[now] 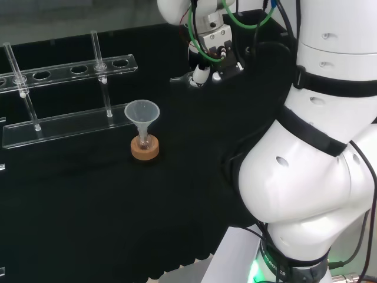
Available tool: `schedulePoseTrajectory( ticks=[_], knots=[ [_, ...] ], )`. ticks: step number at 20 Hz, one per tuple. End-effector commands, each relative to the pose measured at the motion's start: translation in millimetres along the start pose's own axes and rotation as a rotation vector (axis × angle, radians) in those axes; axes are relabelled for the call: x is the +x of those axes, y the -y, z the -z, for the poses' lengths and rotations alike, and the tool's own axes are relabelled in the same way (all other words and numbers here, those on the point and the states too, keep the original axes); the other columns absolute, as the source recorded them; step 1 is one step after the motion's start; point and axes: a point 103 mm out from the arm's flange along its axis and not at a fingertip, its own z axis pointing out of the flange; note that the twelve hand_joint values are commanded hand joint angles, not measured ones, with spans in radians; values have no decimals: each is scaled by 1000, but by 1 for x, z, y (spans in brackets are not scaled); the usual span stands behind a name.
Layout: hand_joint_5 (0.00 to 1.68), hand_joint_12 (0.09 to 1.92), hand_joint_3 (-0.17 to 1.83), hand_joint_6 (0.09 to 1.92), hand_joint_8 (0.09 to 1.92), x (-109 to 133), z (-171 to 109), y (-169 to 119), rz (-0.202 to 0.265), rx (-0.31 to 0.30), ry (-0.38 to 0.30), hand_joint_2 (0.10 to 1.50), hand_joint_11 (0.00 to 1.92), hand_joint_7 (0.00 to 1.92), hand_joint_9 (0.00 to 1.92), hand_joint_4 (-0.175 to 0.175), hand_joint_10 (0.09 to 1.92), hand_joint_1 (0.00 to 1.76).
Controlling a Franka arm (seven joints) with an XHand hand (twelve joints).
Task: Pour all the NaCl from the weighing funnel into the round-bottom flask.
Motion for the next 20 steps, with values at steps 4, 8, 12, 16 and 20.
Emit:
schedulePoseTrajectory(
  ticks=[4, 8, 12, 16, 20],
  knots=[
    [1163, 1027, 725, 901, 651, 15, 33, 53, -54, -29, 36, 672, 849, 632, 987, 175, 341, 1092],
    [1162, 1026, 725, 901, 651, 22, 45, 74, -67, -45, 29, 673, 849, 632, 988, 175, 339, 1092],
    [1162, 1026, 724, 901, 651, 35, 50, 95, -70, -58, 34, 673, 850, 632, 989, 175, 337, 1092],
    [1161, 1025, 723, 902, 651, 48, 52, 114, -62, -61, 39, 674, 853, 632, 993, 175, 336, 1092],
    [1161, 1024, 722, 903, 652, 62, 54, 133, -54, -62, 61, 675, 859, 634, 997, 175, 335, 1092]
  ],
)
